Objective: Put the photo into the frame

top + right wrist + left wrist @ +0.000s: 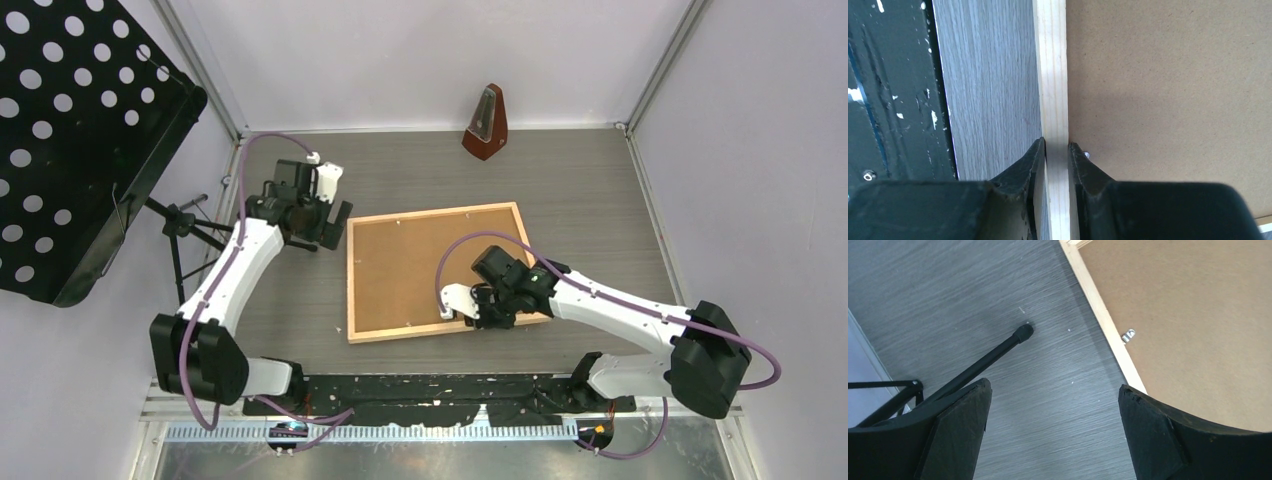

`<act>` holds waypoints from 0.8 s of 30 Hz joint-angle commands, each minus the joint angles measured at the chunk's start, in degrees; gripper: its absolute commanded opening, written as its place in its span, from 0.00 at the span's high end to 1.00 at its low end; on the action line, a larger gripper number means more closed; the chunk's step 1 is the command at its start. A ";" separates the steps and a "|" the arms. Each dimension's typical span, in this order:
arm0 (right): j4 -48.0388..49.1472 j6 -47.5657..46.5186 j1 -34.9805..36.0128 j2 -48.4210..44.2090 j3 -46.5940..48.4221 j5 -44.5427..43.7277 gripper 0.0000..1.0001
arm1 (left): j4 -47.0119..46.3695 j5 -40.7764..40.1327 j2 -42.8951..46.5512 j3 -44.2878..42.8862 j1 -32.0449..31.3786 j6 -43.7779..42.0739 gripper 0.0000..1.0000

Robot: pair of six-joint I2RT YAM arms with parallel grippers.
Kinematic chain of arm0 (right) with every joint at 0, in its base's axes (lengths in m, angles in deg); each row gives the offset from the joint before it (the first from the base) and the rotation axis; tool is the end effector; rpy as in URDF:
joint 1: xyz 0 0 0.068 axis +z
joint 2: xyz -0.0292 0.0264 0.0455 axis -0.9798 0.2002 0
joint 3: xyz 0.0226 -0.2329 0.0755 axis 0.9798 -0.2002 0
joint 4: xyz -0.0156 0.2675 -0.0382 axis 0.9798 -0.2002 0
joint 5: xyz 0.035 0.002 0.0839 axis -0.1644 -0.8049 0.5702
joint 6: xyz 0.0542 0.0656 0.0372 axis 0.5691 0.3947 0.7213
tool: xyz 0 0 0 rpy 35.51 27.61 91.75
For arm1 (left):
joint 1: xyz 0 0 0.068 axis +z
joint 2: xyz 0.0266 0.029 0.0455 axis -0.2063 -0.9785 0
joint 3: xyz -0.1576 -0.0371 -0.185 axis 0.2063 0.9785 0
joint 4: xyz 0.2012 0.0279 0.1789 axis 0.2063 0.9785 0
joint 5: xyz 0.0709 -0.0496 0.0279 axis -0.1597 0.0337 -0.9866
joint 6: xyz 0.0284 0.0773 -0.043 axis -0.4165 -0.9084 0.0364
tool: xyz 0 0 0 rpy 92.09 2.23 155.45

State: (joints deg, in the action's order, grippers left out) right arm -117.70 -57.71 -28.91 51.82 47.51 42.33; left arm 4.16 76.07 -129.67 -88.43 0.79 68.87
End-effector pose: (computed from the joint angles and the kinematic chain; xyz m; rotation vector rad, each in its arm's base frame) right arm 0.1520 0.2090 0.1358 -2.0377 1.8134 0.3538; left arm 0.3179 -0.0610 0.2242 0.4502 2.4865 0.0132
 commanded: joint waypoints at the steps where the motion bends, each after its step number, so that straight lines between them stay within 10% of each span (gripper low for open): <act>1: 2.06 5.17 -0.59 0.04 4.59 1.17 0.94 | 1.31 6.06 6.97 0.34 0.39 -4.25 0.03; 24: -5.09 6.81 -3.29 -0.74 15.85 3.80 0.94 | 7.16 12.09 33.60 9.43 -10.19 -16.58 0.00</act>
State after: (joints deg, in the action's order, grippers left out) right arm -123.64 -52.25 -31.73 52.73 58.66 46.13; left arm 11.85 88.04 -96.99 -79.25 -6.80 55.10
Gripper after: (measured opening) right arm 0.248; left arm 0.994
